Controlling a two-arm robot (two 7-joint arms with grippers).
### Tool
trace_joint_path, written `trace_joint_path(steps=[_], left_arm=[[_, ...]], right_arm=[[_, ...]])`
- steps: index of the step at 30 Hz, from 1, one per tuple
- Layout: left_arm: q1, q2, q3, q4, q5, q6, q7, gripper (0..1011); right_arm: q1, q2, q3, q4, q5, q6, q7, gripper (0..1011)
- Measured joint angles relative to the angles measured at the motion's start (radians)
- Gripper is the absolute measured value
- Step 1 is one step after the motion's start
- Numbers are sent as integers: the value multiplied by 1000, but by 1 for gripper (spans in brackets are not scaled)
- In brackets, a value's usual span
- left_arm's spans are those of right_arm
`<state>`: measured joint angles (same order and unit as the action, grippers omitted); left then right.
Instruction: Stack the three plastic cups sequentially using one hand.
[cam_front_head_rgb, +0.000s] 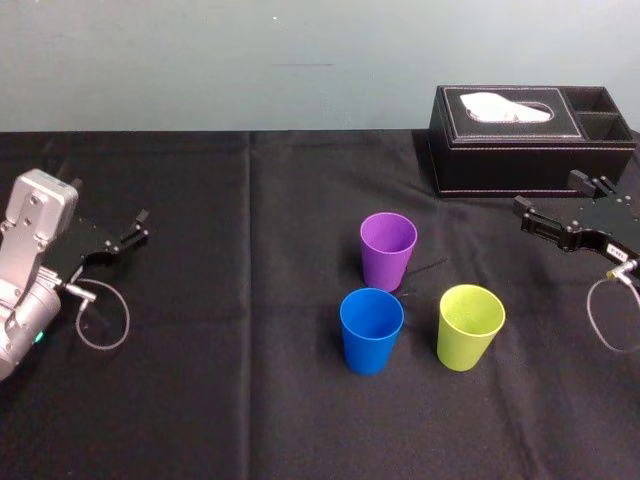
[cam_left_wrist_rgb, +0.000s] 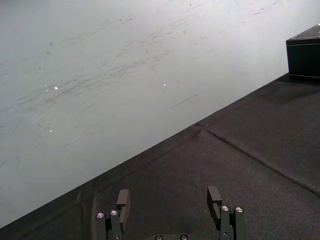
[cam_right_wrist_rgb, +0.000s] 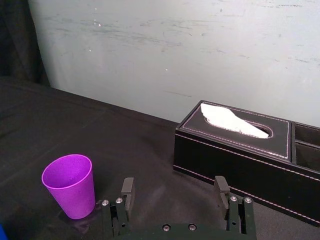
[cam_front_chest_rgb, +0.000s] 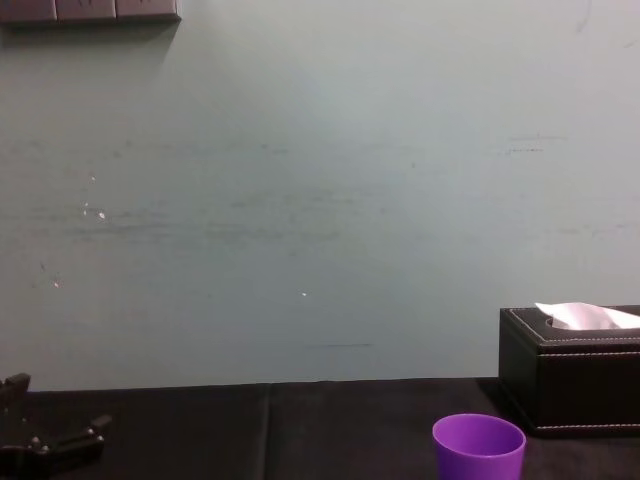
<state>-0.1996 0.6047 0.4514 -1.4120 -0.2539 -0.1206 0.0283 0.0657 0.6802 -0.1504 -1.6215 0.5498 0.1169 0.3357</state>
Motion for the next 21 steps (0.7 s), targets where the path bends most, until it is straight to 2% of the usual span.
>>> trace_joint_path(steps=[21], left_arm=[[0,0,0,0,0,0,0,1011]], right_arm=[[0,0,0,0,0,0,0,1003]])
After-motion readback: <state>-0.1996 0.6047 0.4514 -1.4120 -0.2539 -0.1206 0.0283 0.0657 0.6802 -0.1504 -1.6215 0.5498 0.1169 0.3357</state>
